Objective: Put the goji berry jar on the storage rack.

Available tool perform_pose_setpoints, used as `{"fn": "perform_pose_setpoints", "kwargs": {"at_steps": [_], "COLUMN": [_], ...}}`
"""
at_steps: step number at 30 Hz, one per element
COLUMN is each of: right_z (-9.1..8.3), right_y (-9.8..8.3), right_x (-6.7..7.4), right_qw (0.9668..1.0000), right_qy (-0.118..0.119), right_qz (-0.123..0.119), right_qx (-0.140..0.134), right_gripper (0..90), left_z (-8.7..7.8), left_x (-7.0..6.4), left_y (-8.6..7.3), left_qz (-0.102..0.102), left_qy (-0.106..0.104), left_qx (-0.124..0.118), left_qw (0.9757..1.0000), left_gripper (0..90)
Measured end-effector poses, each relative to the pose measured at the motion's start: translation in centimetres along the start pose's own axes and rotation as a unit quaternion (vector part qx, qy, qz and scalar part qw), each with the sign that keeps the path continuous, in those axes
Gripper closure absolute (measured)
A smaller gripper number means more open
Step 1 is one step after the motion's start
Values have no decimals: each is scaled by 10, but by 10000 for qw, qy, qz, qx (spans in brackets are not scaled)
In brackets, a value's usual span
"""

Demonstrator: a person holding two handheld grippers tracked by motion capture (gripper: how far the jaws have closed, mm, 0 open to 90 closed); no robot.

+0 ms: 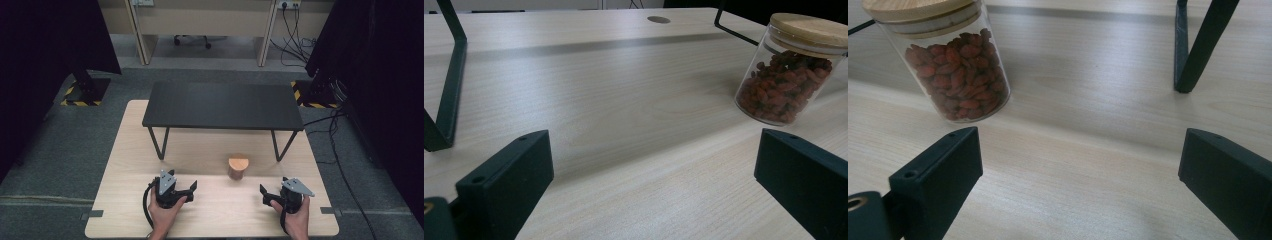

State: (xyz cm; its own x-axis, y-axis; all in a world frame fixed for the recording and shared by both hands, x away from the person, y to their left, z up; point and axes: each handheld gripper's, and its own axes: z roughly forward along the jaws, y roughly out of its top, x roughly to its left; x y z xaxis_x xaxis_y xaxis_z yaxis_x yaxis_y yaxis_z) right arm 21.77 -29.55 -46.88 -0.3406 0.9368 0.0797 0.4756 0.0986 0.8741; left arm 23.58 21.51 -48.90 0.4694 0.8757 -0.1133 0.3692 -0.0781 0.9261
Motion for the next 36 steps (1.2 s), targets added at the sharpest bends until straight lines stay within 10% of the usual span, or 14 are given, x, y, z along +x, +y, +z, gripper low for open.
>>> {"fn": "perform_pose_setpoints", "kwargs": {"at_steps": [17,36], "right_z": [9,30], "right_y": [-5,7], "right_x": [-19,-13], "right_qw": [9958,9935], "right_qy": [820,1036], "right_qz": [-270,-408], "right_qx": [-308,-252], "right_gripper": [26,26], "left_z": [0,0], "left_x": [0,0], "left_y": [0,0], "left_qz": [17,19], "left_qy": [1,1], "left_qx": [-2,-6], "left_qw": [10000,10000], "left_gripper": [17,16]}}
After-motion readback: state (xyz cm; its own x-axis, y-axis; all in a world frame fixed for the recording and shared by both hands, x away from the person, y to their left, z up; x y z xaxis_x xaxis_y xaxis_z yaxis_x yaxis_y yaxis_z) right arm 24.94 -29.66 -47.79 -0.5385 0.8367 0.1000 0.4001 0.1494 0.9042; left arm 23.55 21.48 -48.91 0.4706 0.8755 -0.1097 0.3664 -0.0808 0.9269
